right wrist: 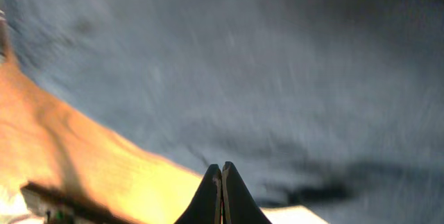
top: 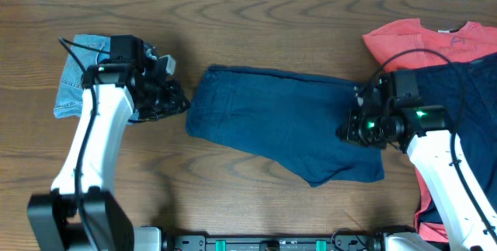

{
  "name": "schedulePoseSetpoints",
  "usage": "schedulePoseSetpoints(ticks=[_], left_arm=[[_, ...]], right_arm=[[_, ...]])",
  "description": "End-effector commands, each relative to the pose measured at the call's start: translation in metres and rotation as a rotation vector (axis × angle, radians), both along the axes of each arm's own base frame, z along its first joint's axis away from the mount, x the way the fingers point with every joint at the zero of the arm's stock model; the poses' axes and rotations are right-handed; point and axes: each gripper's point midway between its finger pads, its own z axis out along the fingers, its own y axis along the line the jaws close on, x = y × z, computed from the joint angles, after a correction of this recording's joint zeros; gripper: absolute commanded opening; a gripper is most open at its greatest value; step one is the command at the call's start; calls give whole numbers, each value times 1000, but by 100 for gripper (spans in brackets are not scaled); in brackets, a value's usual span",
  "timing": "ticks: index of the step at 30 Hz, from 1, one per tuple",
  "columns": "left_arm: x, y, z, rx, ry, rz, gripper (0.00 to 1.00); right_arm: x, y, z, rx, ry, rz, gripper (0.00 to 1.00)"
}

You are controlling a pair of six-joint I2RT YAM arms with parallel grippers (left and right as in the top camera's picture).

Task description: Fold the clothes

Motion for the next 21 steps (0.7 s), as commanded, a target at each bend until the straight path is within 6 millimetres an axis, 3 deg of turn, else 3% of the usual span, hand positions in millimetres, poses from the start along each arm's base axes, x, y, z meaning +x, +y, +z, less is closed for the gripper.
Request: schedulePoseSetpoints(ticks=[1, 6, 11, 14, 16, 21], left_arm=[[-3, -29, 6, -51, -16, -72, 8], [-24, -75, -36, -58, 62, -185, 6], [-56, -103, -88, -36, 204, -259, 6], [-65, -97, -110, 16, 273, -259, 6], [-61, -78, -122, 106, 290, -214, 6], [-47, -41, -126, 224, 275, -119, 6]], right_arm=[[12, 0, -2, 7, -38, -5, 1], [18, 3, -38, 20, 12, -38, 1], [-13, 1, -81, -6, 227, -39, 1], [-42, -7, -98, -57, 395, -46, 1], [-65, -25, -110, -163, 513, -61, 1], [-80, -64, -120, -371, 602, -160, 1]])
